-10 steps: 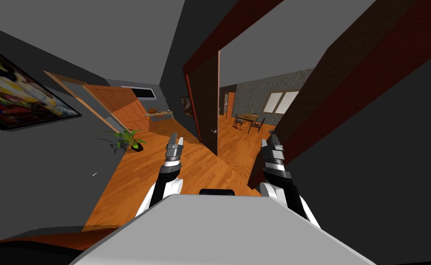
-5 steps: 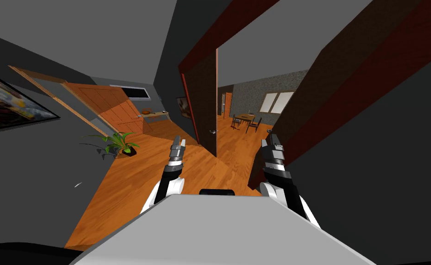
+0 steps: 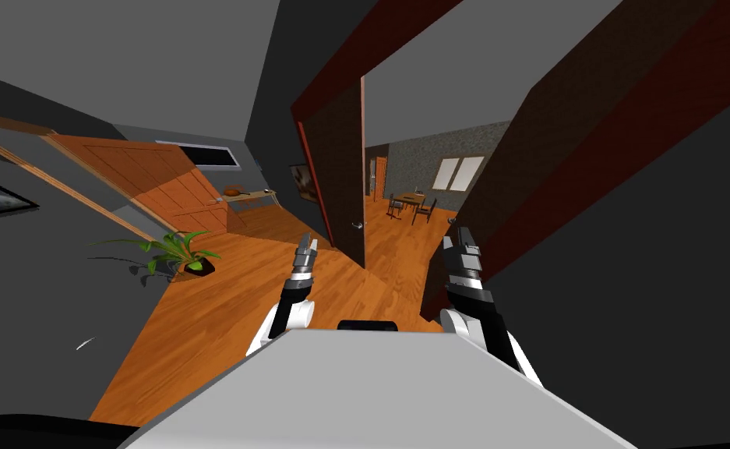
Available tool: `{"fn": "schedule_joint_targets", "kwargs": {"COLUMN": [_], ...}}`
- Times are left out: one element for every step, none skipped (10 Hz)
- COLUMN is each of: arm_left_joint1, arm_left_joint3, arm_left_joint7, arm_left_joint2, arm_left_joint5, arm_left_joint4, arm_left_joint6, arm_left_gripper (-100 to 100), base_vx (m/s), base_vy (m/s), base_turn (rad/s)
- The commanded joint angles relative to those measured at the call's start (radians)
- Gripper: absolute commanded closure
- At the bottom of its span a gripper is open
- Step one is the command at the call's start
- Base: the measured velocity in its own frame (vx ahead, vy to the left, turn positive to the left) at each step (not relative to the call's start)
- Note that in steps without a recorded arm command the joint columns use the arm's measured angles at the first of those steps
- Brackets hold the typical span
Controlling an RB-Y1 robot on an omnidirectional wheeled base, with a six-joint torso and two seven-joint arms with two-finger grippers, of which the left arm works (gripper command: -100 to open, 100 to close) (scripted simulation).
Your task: Push the door open
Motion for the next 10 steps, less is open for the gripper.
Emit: {"fn": "schedule_joint_targets", "kwargs": {"arm_left_joint1": [-0.012,-0.021,-0.032,-0.042,-0.052,-0.062,-0.073,-0.083,-0.094,-0.105], "arm_left_joint3": [-0.006,-0.006,-0.005,-0.005,-0.004,-0.004,-0.003,-0.003,-0.002,-0.002], "arm_left_joint7": [-0.004,-0.004,-0.004,-0.004,-0.004,-0.004,-0.004,-0.003,-0.003,-0.003], "arm_left_joint2": [-0.002,0.000,0.001,0.003,0.004,0.006,0.007,0.007,0.008,0.009], "arm_left_joint5": [-0.001,0.001,0.002,0.004,0.006,0.008,0.009,0.011,0.013,0.015], "arm_left_joint4": [0.038,0.063,0.091,0.119,0.146,0.174,0.202,0.231,0.260,0.290], "arm_left_joint6": [-0.008,-0.013,-0.018,-0.023,-0.028,-0.033,-0.038,-0.043,-0.049,-0.054], "arm_left_gripper": [-100,-100,-100,-100,-100,-100,-100,-100,-100,-100], "base_vx": [0.083,0.078,0.086,0.090,0.077,0.070,0.087,0.085,0.069,0.071], "base_vy": [0.071,0.084,0.082,0.072,0.070,0.092,0.098,0.102,0.091,0.083], "base_turn": [-0.153,-0.106,-0.118,-0.130,-0.140,-0.151,-0.142,-0.169,-0.119,-0.125]}}
